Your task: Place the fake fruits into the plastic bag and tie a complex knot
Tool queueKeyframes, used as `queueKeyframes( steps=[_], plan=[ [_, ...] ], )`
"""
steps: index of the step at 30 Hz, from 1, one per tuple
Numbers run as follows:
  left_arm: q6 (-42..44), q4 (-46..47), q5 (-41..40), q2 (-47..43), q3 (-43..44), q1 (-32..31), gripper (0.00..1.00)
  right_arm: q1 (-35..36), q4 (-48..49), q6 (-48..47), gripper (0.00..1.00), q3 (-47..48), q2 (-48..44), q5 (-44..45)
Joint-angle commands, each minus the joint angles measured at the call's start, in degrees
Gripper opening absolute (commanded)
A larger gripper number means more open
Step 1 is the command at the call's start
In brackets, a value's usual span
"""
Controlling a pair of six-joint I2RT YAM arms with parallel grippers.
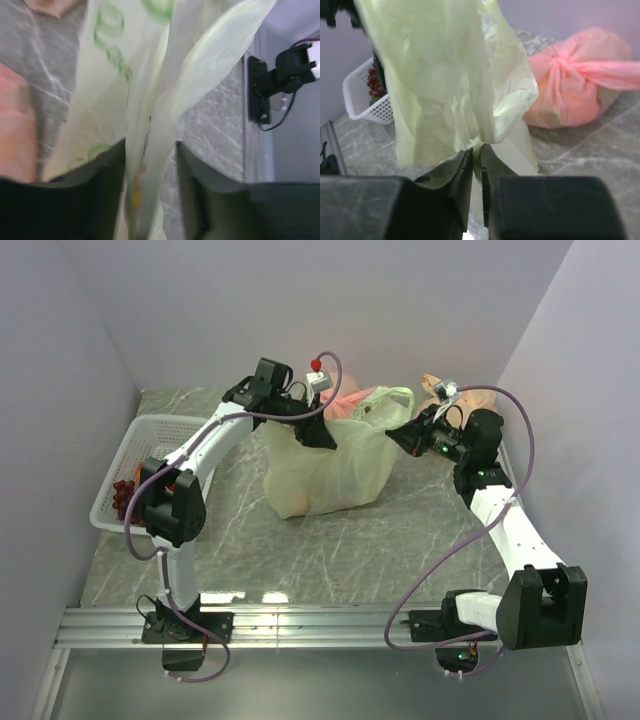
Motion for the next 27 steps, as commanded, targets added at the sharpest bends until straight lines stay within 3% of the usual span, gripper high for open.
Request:
queueKeyframes(
  steps=[1,2,4,5,9,12,17,23,27],
  plan=[
    [-0.91,-0.12,-2.0,-3.52,7.83,0.23,0.55,1.25,5.73,0.98,0.13,2.46,-1.75,-2.54],
    [-0.91,0.31,-2.96,-5.44,8.81,0.14,0.7,1.52,4.6,0.72,0.11,2.63,-1.93,-2.72],
    [-1.87,2.76,-7.09,-7.82,9.52,0.14,0.86,2.22,3.28,-0.43,0.08,3.07,-2.63,-2.98],
    [-2.75,6.08,-8.32,-10.27,9.09,0.23,0.99,2.48,2.05,-0.87,0.07,3.25,-2.8,-2.81],
    [-6.18,11.83,-12.46,-13.45,7.5,-1.87,0.99,3.98,-0.06,-2.71,0.03,3.69,-2.63,-0.8],
    [-12.4,14.28,-18.95,-12.58,9.26,-5.2,0.99,6.35,-4.19,-5.08,0.0,5.44,-2.1,2.28],
    [-24.1,21.13,-21.42,-12.39,8.57,-7.77,0.99,10.21,-8.5,-6.67,0.0,7.64,-2.28,9.84],
    [-25.87,29.39,-25.39,-15.03,2.24,-11.02,0.99,12.24,-12.36,-7.55,0.0,9.14,-2.19,13.09],
    [-26.31,29.32,-28.27,-14.51,1.44,-12.34,0.99,12.68,-12.55,-7.73,0.0,9.58,-2.02,14.06]
  ],
)
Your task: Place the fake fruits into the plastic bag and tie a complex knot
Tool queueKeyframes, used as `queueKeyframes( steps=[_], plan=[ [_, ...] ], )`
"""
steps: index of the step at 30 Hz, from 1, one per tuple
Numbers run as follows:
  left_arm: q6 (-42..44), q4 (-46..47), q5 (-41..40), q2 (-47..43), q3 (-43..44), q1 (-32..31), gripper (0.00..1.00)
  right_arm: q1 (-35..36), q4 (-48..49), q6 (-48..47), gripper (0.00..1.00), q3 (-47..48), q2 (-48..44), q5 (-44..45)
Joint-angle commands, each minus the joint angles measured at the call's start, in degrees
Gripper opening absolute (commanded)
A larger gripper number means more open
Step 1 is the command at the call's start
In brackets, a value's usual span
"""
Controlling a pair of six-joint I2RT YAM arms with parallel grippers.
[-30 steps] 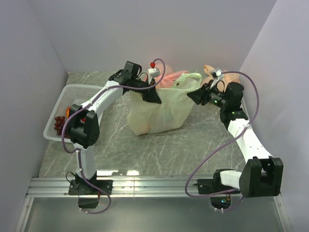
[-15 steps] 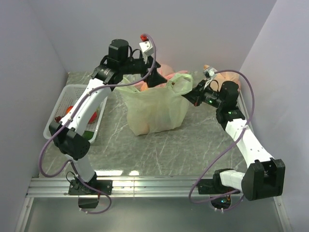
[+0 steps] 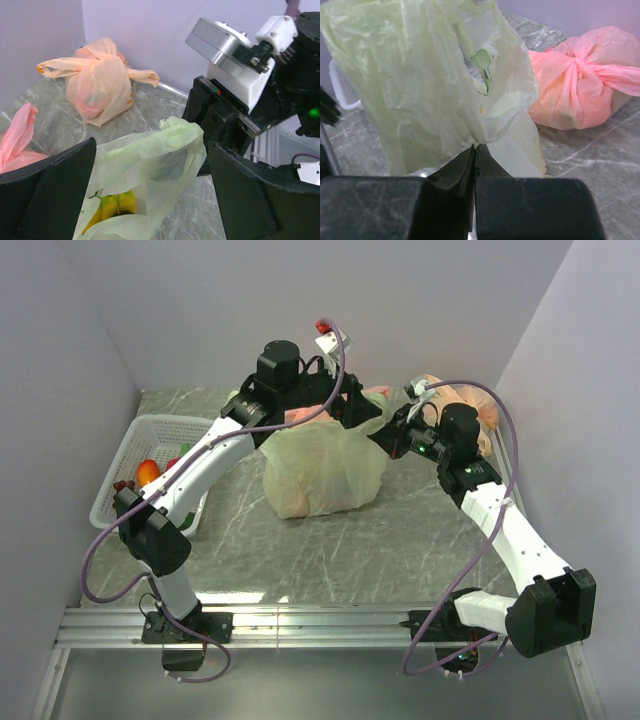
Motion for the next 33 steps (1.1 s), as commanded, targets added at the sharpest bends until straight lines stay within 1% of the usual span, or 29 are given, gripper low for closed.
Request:
queueKeyframes(
  steps=[1,4,11,15,18,21,22,24,25,28,30,33],
  plan=[
    [-2.92,5.21,-4.11,-1.99,-0.05,-0.97,0.99,0.64,-0.35,-1.26,0.0,3.24,-0.94,2.55],
    [-3.97,7.4,-4.82,-1.72,-0.75,-0.97,0.99,0.99,-0.62,-1.34,0.0,3.42,-0.77,2.37],
    [-6.79,14.88,-1.48,-3.83,-5.23,-1.06,0.99,1.43,-1.14,-1.52,0.0,3.94,-0.24,3.69],
    [-7.67,11.81,-3.59,-1.29,-2.61,-0.97,0.99,1.95,-0.71,-0.9,0.0,4.21,-0.06,3.95],
    [-8.55,12.33,-4.2,-0.23,-1.89,-1.06,0.97,2.31,-0.62,-1.25,0.0,4.03,0.11,4.3],
    [-9.17,13.74,-2.98,-0.14,-2.33,-1.06,0.88,2.48,-0.79,-1.17,0.0,4.29,0.37,4.13],
    [-9.43,13.83,-3.06,0.04,-2.42,-1.15,0.81,2.57,-0.79,-1.17,0.0,4.47,0.46,4.13],
    [-9.34,13.92,-2.63,0.21,-2.6,-1.06,0.75,2.75,-0.71,-1.17,0.0,4.73,0.73,4.13],
    [-9.43,13.74,-2.54,0.3,-2.51,-1.06,0.7,2.83,-0.62,-1.08,0.0,4.91,0.81,4.22],
    [-9.17,13.56,-1.57,0.83,-2.25,-1.06,0.63,3.1,-0.62,-0.82,0.0,5.52,1.43,4.22],
    [-8.82,13.65,-0.87,1.09,-1.98,-1.15,0.62,3.19,-0.79,-0.9,0.0,5.96,1.78,4.13],
    [-8.03,13.04,0.89,1.27,-1.55,-0.97,0.35,3.54,-0.53,-0.73,0.0,6.14,1.96,4.13]
  ],
)
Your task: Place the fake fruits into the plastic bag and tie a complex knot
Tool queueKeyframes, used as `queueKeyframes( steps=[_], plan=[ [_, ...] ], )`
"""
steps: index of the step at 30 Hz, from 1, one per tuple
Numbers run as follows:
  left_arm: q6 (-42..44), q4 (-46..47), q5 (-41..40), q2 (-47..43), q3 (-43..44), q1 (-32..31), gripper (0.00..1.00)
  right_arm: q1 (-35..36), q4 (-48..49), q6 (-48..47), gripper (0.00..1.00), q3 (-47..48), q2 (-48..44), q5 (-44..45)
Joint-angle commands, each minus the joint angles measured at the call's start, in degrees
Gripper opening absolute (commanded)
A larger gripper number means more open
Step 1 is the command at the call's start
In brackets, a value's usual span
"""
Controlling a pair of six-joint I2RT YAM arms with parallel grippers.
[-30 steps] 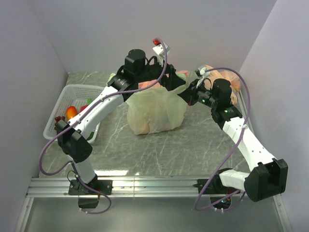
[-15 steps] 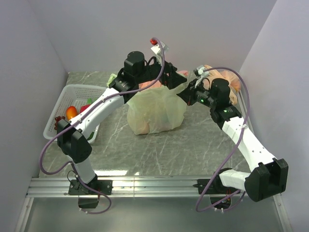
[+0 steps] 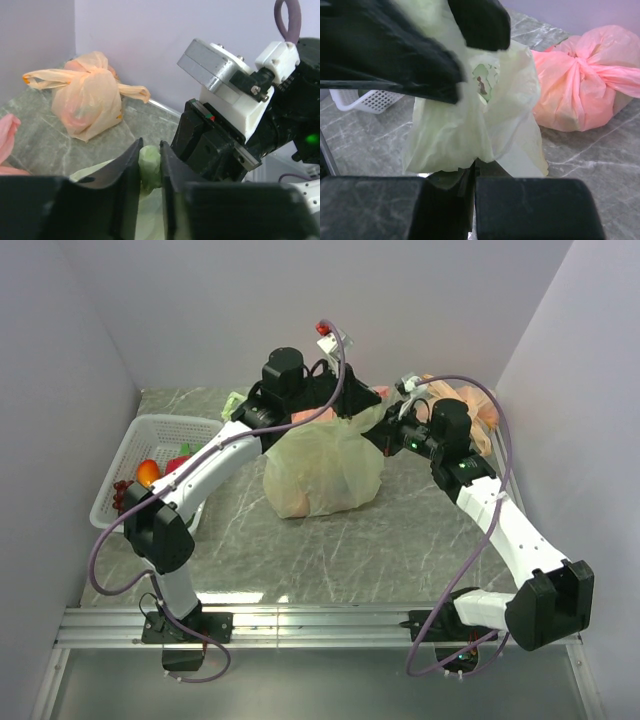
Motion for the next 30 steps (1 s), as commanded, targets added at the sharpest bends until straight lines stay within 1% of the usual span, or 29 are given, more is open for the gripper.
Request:
queueKeyframes(
  steps=[1,3,4,5,6,7,8,10,11,12,13,15,16,18,19,21,24,25,28,30],
  plan=[
    [0.5,0.97,3.4,0.39,2.98,-0.01,0.22,0.68,1.66,0.01,0.0,3.28,-0.12,0.65],
    [0.94,1.05,5.33,0.31,3.07,0.77,0.1,0.68,1.48,-0.16,0.0,3.28,-0.29,0.57],
    [0.24,1.66,6.04,0.13,3.07,1.13,0.0,0.68,1.39,-0.16,0.0,3.19,-0.21,0.39],
    [0.06,1.93,8.31,0.13,3.07,2.17,0.0,0.68,1.39,-0.42,0.0,3.02,-0.47,-0.05],
    [-0.63,2.28,10.16,0.13,3.59,2.88,0.0,0.59,1.22,-0.6,0.04,2.67,-0.65,-0.48],
    [-1.34,2.63,11.92,0.65,3.95,3.58,0.0,0.33,1.04,-1.12,0.13,2.49,-0.82,-1.45],
    [-2.3,4.64,18.03,1.01,4.38,5.59,0.0,-0.89,-0.18,-2.0,0.38,2.31,-1.52,-3.46],
    [-7.22,7.98,23.34,2.41,5.53,7.45,0.0,-3.27,0.07,-2.18,0.64,1.08,-2.66,-6.28],
    [-8.8,10.17,25.36,2.85,6.05,8.76,0.0,-4.41,0.33,-2.62,0.79,0.82,-3.71,-8.81],
    [-10.38,11.94,30.26,3.46,6.93,9.21,0.0,-6.86,0.42,-2.97,0.83,0.56,-4.25,-10.14],
    [-13.7,13.69,32.74,4.51,7.29,9.56,0.0,-7.84,2.6,-3.32,0.84,0.55,-4.69,-11.55],
    [-16.8,16.33,36.61,5.31,7.73,9.66,0.0,-10.12,5.16,-4.11,0.86,0.81,-5.31,-16.89],
    [-17.16,16.96,36.81,5.14,7.38,9.66,0.0,-10.31,7.26,-4.29,0.87,1.16,-5.31,-18.66],
    [-16.47,17.05,36.9,5.05,7.38,9.48,0.0,-10.22,8.94,-4.29,0.88,2.83,-4.17,-22.26],
    [-15.85,16.09,37.33,5.49,7.99,9.39,0.0,-10.22,12.43,-3.77,0.88,3.19,-3.47,-23.59],
    [-15.93,14.77,37.86,6.37,9.91,9.13,0.0,-9.61,15.53,-0.08,0.91,4.59,-1.01,-25.88],
    [-16.37,15.12,39.18,7.16,10.63,9.22,0.0,-8.47,21.85,1.77,0.92,5.56,2.42,-26.07],
    [-16.37,15.12,39.18,7.16,10.63,9.22,0.0,-8.03,25.26,3.77,0.92,6.0,3.39,-26.5],
    [-16.29,14.42,39.71,7.69,11.5,9.22,0.0,-7.68,28.89,6.16,0.93,8.37,7.17,-29.39],
    [-16.55,14.59,40.15,8.04,12.03,9.13,0.0,-6.89,30.04,5.56,0.93,8.72,8.66,-30.72]
  ],
)
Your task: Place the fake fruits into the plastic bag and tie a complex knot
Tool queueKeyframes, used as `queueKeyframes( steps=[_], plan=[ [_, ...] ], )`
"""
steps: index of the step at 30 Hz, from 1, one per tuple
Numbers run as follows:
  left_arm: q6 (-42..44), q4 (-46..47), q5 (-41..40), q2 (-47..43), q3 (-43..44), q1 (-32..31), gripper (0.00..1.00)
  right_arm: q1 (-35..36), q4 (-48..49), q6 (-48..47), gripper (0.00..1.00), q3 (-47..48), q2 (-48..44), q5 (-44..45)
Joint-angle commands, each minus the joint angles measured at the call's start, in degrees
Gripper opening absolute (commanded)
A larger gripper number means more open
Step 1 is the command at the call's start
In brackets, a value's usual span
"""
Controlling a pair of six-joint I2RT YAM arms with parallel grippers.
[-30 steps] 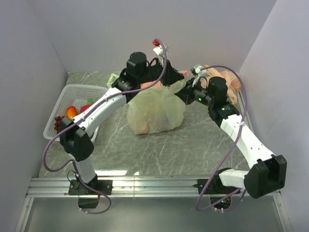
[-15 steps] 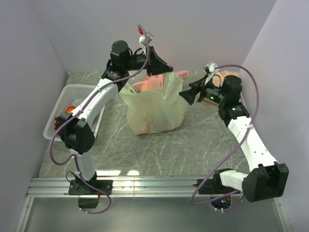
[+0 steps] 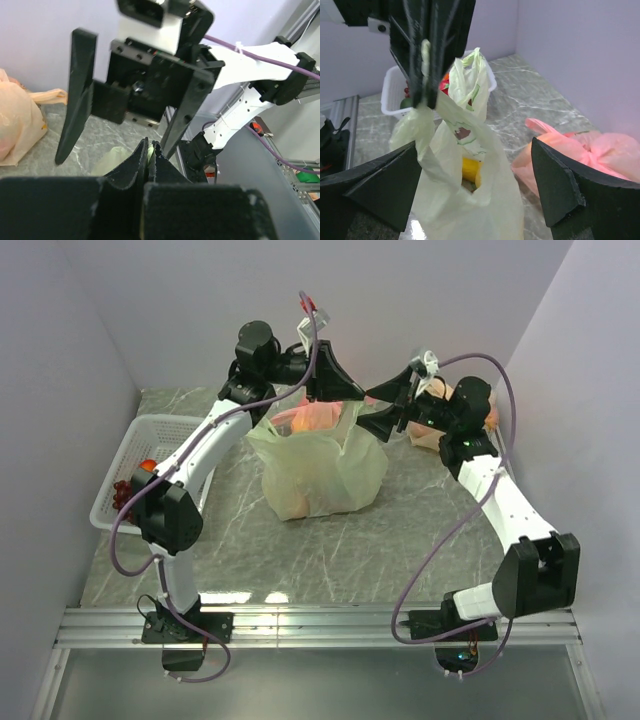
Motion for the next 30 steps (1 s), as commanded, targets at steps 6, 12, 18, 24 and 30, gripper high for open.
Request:
queueKeyframes(
  steps=[6,12,18,24,30],
  plan=[
    [-2.08,3.54,3.41,1.73,3.93,0.17,0.0,2.15,10.19,2.89,0.91,4.05,3.92,-7.2],
    [-1.91,3.54,3.24,2.26,3.67,1.05,0.0,-0.48,-2.36,-6.68,0.9,3.62,1.02,-7.73],
    [-0.33,3.01,3.59,2.08,3.49,1.13,0.0,-4.62,-15.48,-19.79,0.94,2.22,-5.74,-8.6],
    [-1.65,4.5,3.85,2.7,3.67,0.96,0.0,-2.69,-1.19,-4.54,0.95,1.95,-4.44,-7.21],
    [-0.42,2.84,2.45,2.61,4.37,0.61,0.0,2.23,14.39,8.5,0.95,1.59,1.8,-1.76]
  ],
)
